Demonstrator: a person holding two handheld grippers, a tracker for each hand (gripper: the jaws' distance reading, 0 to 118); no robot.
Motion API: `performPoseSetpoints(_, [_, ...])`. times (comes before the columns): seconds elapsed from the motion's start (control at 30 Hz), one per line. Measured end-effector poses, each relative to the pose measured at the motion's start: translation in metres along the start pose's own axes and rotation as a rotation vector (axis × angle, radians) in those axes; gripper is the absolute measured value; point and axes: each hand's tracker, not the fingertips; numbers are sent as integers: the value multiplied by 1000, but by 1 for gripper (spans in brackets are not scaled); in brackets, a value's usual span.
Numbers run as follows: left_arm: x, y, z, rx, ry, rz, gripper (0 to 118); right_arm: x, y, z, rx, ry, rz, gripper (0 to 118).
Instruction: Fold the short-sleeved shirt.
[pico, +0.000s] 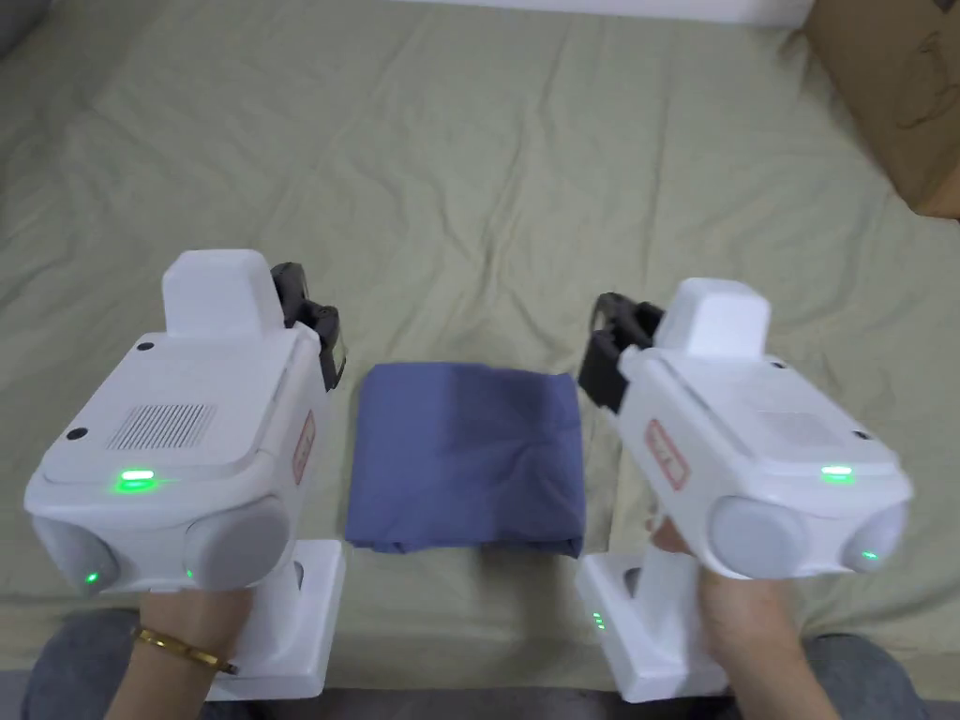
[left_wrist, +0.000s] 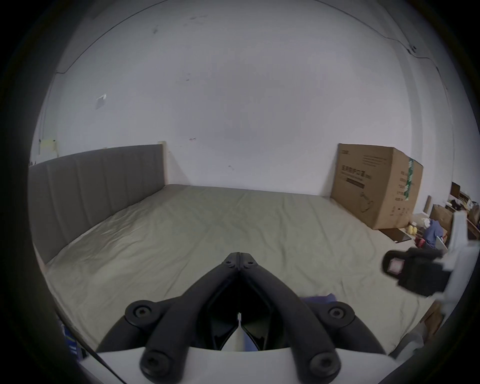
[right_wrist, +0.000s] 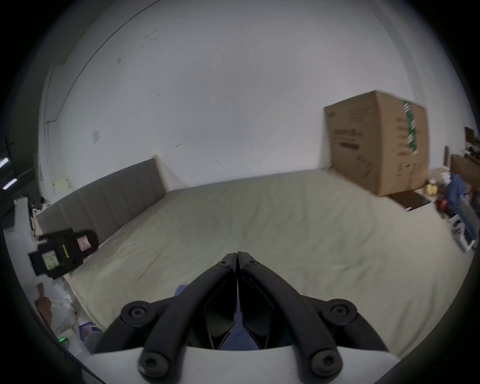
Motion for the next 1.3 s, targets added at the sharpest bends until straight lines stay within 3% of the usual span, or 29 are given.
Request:
performPoseSetpoints(0.07, [-13,-7,-1,-20,28,18,0,-15,-22,-30,-86,30,16,0])
performPoseSetpoints(0.23, [-34,-20,-8,-86,48,74,0,-33,-71,-74,-289,-5,35,0])
performPoseSetpoints(0.5, [-47,-33,-27,-178,19,118,3,-32,-120,-101,-437,-26,19,0])
performPoseSetpoints(0.57, [-46,-35,-34,-188,34,98,22,-36,-118,-100,-429,-34,34,0])
performPoseSetpoints(0.6, [-46,-35,-37,-192,34,84,40,-39,-116,-100,-433,-42,51,0])
performPoseSetpoints(0.63, [-46,-35,-42,-205,29,75,70,-40,-116,-101,-435,-45,69,0])
performPoseSetpoints(0.67, [-46,-35,-49,-245,8,81,89,-40,-115,-101,-436,-44,82,0])
performPoseSetpoints(0.73, [-50,-35,-63,-319,-59,118,115,-39,-116,-100,-434,-43,78,0])
performPoseSetpoints(0.83, [-57,-36,-83,-413,-159,221,116,-37,-114,-100,-439,-40,62,0])
performPoseSetpoints(1.0, [-70,-60,-122,-659,-311,275,116,-37,-112,-100,-445,-37,61,0])
performPoseSetpoints(1.2, [-67,-109,-146,-930,-606,566,111,-33,-110,-100,-454,-18,54,0])
performPoseSetpoints(1.3, [-57,-124,-155,-964,-610,537,109,-30,-109,-100,-455,-5,47,0])
